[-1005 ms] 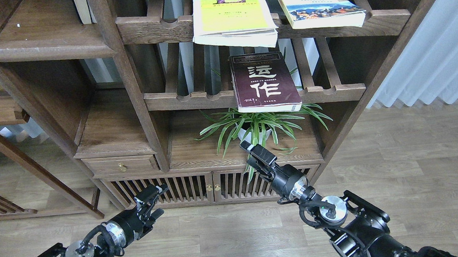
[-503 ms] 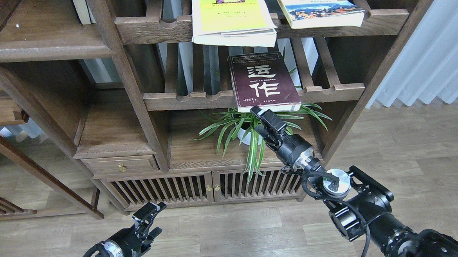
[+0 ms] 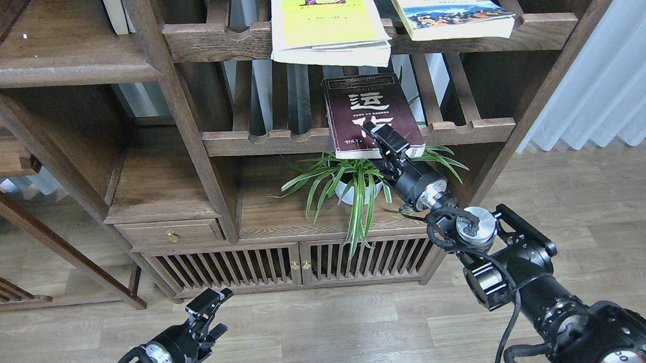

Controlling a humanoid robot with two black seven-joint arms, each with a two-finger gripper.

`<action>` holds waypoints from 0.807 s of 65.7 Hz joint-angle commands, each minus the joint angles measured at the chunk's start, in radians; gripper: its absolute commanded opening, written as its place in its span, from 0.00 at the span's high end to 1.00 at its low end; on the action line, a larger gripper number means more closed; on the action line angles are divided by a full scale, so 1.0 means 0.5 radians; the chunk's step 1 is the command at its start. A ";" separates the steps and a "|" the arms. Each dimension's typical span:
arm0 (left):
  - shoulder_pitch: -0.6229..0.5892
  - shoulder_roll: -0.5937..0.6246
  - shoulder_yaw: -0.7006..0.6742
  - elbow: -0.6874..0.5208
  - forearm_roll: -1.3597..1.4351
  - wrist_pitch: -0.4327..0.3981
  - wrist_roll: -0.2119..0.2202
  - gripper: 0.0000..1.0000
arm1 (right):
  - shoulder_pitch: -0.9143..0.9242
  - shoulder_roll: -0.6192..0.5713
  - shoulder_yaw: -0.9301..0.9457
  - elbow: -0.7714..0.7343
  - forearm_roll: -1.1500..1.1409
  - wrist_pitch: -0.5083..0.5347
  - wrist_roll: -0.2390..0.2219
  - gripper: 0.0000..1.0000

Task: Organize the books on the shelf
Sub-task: 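Reach the right gripper up to the dark red book's lower edge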

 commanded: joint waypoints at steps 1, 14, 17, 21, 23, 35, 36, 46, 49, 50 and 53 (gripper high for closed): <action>0.002 0.000 0.000 0.001 0.000 0.000 0.000 0.00 | 0.021 0.000 0.008 -0.040 0.000 -0.009 0.012 0.19; 0.005 0.000 0.000 0.004 -0.003 0.000 0.000 0.00 | 0.079 0.000 0.008 -0.132 0.000 -0.009 0.046 0.26; 0.011 0.000 0.000 0.004 -0.003 0.000 0.000 0.00 | 0.079 0.000 0.008 -0.135 0.000 -0.009 0.049 0.28; 0.014 0.000 0.000 0.004 -0.003 0.000 0.000 0.00 | 0.082 0.000 0.005 -0.138 0.000 -0.009 0.070 0.33; 0.014 0.000 -0.003 0.004 -0.003 0.000 0.000 0.00 | 0.082 0.000 0.005 -0.138 0.000 -0.012 0.089 0.34; 0.014 0.000 0.000 0.004 -0.003 0.000 0.000 0.00 | 0.082 0.000 -0.017 -0.138 -0.003 -0.009 0.119 0.47; 0.014 0.000 -0.003 0.004 -0.003 0.000 0.000 0.00 | 0.082 0.000 -0.017 -0.138 -0.003 -0.009 0.119 0.48; 0.014 0.000 0.000 0.004 -0.003 0.000 0.000 0.00 | 0.082 0.000 -0.020 -0.138 -0.003 -0.003 0.116 0.56; 0.014 0.000 0.000 0.004 -0.003 0.000 0.000 0.00 | 0.082 0.000 -0.017 -0.138 -0.003 0.006 0.116 0.60; 0.014 0.000 0.000 0.004 -0.003 0.000 0.000 0.00 | 0.082 0.000 -0.017 -0.138 -0.003 0.009 0.116 0.61; 0.017 0.000 0.000 0.004 -0.003 0.000 0.000 0.00 | 0.082 0.000 -0.013 -0.138 -0.003 0.016 0.119 0.65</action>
